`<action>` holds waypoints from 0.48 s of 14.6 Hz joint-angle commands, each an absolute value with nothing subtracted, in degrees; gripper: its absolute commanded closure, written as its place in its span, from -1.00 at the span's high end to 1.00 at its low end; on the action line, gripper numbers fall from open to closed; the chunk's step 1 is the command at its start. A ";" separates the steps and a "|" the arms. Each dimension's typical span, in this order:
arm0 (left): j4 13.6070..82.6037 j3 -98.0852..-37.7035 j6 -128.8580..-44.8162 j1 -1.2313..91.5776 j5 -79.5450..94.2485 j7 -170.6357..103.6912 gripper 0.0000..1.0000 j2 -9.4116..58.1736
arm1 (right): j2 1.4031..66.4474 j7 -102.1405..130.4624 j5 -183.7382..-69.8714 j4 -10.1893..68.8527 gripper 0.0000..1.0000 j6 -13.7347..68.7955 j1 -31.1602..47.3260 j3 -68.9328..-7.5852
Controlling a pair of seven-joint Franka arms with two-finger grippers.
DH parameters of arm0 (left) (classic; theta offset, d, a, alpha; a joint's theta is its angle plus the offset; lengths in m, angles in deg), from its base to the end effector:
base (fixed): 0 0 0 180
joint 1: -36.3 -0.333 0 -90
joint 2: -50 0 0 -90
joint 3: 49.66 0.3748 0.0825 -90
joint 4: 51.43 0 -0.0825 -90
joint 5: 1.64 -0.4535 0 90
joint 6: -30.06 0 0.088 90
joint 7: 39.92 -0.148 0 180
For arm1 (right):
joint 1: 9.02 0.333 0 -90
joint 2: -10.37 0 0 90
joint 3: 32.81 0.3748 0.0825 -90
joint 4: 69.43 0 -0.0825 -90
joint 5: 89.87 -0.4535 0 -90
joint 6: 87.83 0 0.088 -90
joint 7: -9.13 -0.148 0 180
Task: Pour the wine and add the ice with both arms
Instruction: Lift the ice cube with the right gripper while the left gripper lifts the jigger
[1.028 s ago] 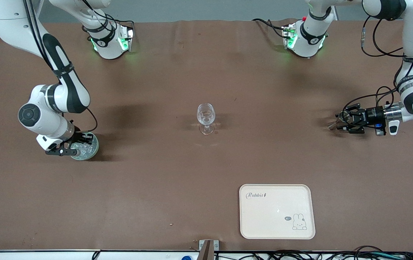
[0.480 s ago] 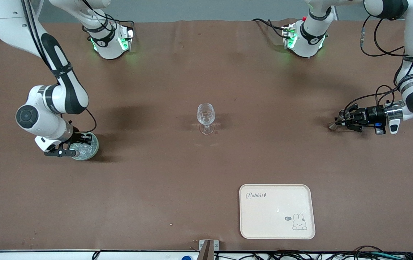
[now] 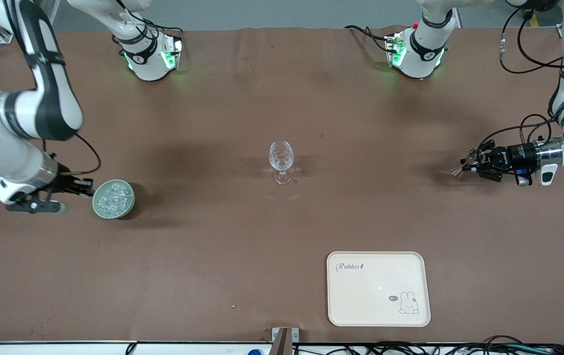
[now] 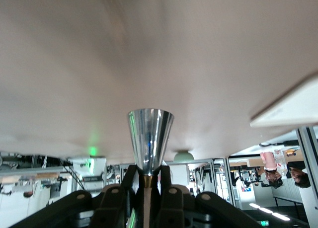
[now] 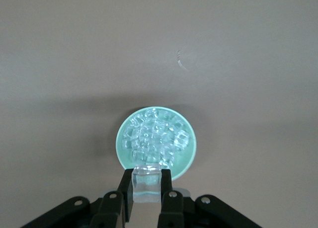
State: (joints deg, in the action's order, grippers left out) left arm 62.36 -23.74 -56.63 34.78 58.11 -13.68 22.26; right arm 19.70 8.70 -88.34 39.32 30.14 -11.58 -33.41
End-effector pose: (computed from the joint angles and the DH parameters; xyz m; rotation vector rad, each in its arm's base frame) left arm 0.5797 0.1468 0.2125 1.6424 1.4427 -0.9376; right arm 0.6677 -0.0390 0.4007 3.1154 -0.0779 -0.0039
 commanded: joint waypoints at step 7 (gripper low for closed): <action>62.65 -42.25 -61.51 34.72 60.68 1.73 -0.99 34.26 | 13.81 7.90 -87.41 17.07 -0.99 0.88 -15.86 -32.64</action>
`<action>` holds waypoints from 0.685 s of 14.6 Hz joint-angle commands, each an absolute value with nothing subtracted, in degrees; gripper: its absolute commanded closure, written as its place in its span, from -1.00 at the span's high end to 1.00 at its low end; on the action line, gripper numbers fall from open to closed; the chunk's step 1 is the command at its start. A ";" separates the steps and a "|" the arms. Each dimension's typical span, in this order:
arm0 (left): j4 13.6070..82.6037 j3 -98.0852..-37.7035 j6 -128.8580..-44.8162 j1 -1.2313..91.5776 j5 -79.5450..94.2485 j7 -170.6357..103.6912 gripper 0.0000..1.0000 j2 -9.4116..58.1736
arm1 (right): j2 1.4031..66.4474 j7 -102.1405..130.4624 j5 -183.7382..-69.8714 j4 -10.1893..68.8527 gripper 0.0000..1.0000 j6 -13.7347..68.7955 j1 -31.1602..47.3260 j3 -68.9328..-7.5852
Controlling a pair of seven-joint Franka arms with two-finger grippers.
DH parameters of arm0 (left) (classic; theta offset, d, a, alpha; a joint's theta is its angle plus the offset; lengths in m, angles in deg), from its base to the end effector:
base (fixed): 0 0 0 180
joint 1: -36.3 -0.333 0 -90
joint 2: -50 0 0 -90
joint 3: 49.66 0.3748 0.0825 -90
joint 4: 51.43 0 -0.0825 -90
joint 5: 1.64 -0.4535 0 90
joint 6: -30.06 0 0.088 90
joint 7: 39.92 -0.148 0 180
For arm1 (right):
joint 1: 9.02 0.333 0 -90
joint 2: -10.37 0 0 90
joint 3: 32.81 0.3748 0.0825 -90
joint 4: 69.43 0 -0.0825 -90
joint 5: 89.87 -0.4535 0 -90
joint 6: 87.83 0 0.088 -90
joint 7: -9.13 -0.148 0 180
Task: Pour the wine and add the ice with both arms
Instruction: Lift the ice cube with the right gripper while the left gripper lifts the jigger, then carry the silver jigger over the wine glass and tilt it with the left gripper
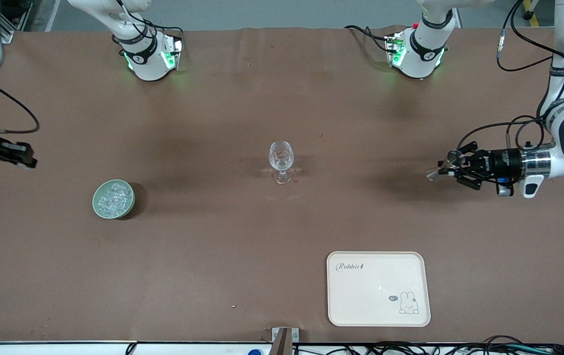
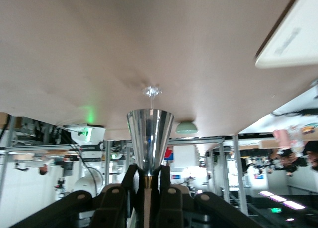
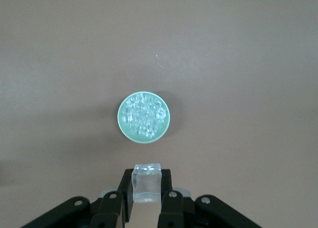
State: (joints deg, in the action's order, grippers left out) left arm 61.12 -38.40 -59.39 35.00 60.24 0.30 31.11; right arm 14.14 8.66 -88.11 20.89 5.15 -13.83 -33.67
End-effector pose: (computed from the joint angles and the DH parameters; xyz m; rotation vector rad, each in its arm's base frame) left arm 0.6262 -0.0001 0.3081 1.6696 1.3541 -1.0303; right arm 0.6467 -0.0683 0.6019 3.1064 -0.1636 -0.0323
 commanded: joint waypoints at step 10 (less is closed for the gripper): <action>67.31 -72.92 -93.30 34.54 60.94 18.23 -0.99 38.41 | 11.69 7.81 -87.58 17.14 -0.99 -0.64 -15.69 -32.63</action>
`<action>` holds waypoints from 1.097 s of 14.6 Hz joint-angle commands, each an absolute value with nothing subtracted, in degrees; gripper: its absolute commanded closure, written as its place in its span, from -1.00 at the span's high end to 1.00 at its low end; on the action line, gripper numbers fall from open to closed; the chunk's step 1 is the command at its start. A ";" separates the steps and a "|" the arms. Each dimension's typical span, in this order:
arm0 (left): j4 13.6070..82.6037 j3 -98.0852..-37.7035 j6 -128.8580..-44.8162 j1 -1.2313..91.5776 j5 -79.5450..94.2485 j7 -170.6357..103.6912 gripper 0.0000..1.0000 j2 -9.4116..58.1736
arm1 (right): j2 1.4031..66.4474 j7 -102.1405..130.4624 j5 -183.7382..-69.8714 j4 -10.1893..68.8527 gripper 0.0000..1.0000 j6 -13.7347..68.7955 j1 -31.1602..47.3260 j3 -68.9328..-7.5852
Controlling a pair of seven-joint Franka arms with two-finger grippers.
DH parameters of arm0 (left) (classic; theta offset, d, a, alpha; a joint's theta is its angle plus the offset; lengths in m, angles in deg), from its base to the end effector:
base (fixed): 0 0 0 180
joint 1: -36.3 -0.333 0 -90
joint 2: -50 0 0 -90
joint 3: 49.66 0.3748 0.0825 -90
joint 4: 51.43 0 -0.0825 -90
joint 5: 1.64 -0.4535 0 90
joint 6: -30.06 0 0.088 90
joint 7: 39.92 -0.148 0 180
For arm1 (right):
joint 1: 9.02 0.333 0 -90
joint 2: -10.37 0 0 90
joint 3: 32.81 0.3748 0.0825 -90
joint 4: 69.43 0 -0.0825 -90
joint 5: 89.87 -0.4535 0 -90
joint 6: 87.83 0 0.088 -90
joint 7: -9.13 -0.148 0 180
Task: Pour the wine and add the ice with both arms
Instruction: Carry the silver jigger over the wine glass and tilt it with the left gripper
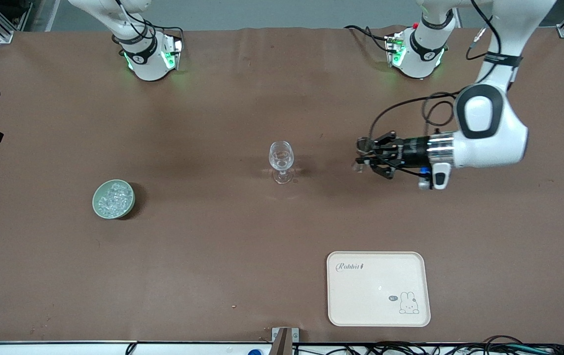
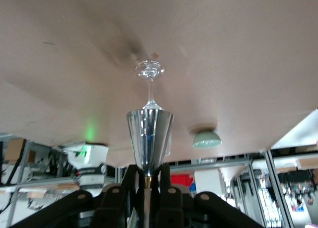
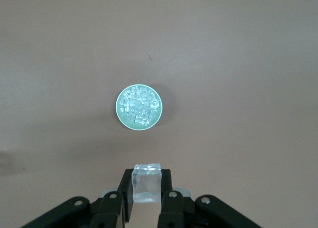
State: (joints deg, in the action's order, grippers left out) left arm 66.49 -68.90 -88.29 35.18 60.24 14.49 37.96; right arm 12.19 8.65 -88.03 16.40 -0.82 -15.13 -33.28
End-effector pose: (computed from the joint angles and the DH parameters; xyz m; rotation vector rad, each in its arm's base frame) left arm 0.5916 -0.2707 0.3402 1.8626 1.4038 -0.9030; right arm 0.6257 -0.0770 0.6571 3.1038 -0.1938 -0.0200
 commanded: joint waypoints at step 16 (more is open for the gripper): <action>64.24 -90.00 -126.91 37.35 45.77 38.80 -0.99 28.82 | 11.69 7.63 -87.67 16.88 -0.99 -0.11 -14.55 -32.55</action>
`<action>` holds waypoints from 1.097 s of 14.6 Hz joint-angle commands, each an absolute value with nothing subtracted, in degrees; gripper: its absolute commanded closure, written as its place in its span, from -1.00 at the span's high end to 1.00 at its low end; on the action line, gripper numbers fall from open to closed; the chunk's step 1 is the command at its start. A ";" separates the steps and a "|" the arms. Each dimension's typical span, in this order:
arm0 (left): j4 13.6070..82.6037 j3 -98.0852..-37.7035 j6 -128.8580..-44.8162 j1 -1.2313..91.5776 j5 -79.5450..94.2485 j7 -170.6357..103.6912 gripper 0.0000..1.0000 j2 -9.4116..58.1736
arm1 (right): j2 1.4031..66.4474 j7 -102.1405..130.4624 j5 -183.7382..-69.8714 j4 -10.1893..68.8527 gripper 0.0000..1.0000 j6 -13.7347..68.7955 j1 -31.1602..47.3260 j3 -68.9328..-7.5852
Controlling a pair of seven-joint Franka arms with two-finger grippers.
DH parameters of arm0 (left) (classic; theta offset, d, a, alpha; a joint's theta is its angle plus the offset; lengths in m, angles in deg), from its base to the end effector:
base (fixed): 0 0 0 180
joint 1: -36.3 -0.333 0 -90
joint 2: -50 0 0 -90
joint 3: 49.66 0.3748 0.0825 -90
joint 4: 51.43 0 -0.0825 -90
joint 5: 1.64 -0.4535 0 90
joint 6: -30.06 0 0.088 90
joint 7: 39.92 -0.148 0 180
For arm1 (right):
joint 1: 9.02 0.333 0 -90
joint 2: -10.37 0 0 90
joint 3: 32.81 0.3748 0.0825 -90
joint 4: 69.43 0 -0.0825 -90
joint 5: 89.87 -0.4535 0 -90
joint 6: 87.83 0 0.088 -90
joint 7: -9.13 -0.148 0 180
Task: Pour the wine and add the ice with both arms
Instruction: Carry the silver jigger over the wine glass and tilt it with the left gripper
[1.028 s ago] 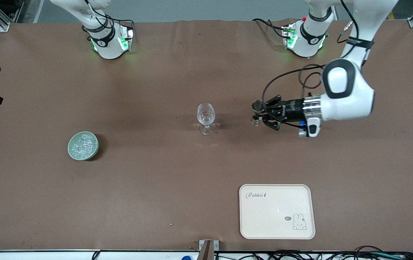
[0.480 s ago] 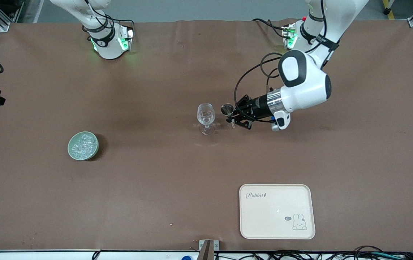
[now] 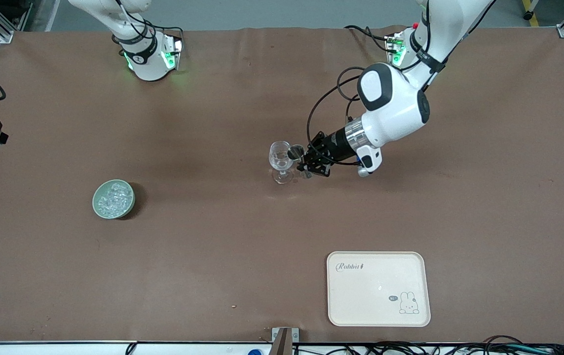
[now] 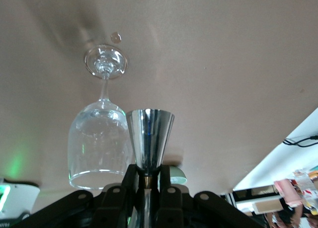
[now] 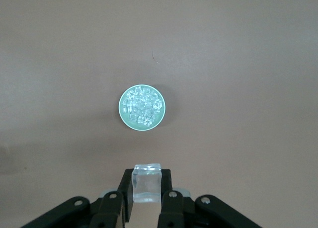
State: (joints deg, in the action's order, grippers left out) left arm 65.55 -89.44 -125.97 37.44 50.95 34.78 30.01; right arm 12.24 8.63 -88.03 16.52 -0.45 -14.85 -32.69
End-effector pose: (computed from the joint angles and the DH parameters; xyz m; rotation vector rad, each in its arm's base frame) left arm 0.5539 -0.4351 0.3157 1.8178 1.6290 -0.5784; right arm 0.6280 -0.0677 0.6560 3.1052 -0.1705 -0.0142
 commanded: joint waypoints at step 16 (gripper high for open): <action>63.27 -91.76 -126.38 37.53 5.31 59.48 -1.00 28.20 | 11.69 7.63 -88.11 16.97 -0.99 -0.20 -14.46 -32.46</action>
State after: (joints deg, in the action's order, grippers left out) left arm 64.12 -90.79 -126.13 37.74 8.00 58.11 28.70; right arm 12.24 8.61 -88.06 16.52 -0.39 -14.59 -32.62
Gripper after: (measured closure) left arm 0.784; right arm 0.749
